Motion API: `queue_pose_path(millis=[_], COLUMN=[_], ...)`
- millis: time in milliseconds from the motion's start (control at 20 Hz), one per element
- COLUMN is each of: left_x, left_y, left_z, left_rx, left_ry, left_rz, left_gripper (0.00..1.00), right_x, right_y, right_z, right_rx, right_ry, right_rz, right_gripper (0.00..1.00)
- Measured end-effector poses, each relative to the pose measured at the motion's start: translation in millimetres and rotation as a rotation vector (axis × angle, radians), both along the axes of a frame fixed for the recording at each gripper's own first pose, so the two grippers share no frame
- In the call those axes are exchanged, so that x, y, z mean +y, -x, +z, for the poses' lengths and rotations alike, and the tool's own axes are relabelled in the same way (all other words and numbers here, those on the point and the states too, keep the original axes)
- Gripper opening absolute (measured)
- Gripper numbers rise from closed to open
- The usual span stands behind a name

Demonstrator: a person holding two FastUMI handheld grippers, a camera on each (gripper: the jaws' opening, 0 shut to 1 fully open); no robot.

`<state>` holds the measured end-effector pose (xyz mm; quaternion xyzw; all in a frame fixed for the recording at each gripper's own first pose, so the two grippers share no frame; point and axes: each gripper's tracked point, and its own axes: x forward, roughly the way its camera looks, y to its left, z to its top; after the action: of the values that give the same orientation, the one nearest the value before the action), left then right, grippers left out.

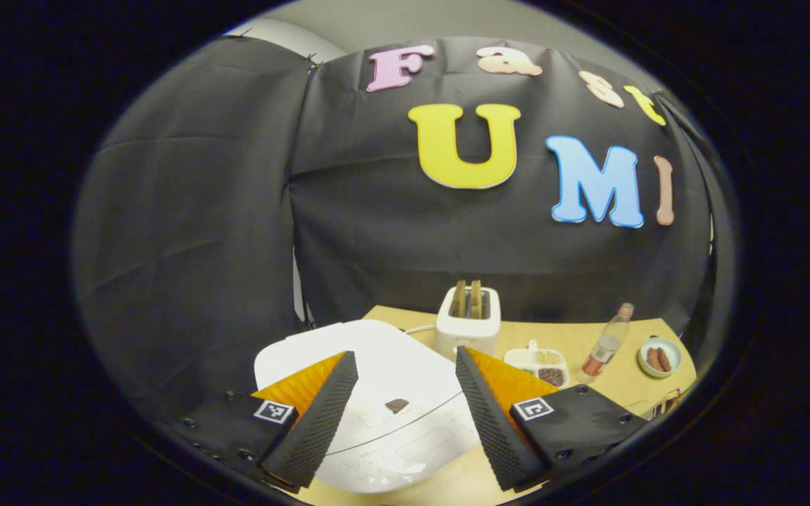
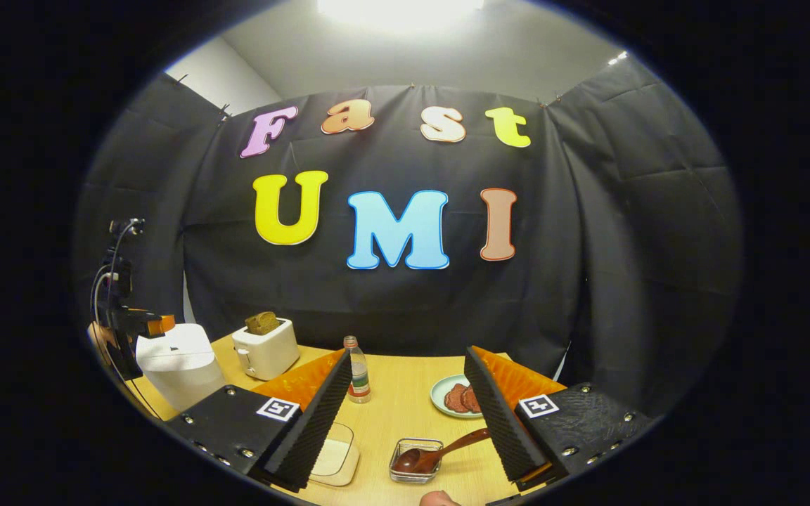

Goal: Close the left gripper, press the button to open the rice cooker; take a wooden spoon from the chopstick holder with the right hand, scoop a spoonful of rice and pour it into the rice cooker, then put the wooden spoon back into the chopstick holder.

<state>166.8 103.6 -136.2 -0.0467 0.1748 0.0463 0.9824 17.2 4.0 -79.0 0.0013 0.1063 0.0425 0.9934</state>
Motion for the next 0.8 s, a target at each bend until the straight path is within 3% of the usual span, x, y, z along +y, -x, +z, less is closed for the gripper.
queue_pose_path(millis=[150,200,400,450,800], left_x=[-5,-10,-26,-31,-55], left_y=[23,33,62,70,131], left_z=[40,53,104,111,128], left_rx=[-0.093,-0.123,-0.278,-0.304,-0.371], left_ry=[-0.007,-0.012,-0.055,-0.037,0.104], left_rz=[-0.036,-0.053,-0.115,-0.119,-0.123], left_gripper=[0.95,0.99,0.99,0.99,0.99], right_x=[7,9,15,17,22], right_y=[-2,-2,-6,-6,0], right_z=[12,18,31,30,16], right_rx=[-0.021,-0.039,-0.107,-0.106,-0.102], right_ry=[-0.007,-0.007,-0.001,-0.006,-0.017], right_rz=[0.0,-0.002,-0.009,-0.01,-0.019], right_gripper=[0.98,0.98,0.98,0.94,0.98])
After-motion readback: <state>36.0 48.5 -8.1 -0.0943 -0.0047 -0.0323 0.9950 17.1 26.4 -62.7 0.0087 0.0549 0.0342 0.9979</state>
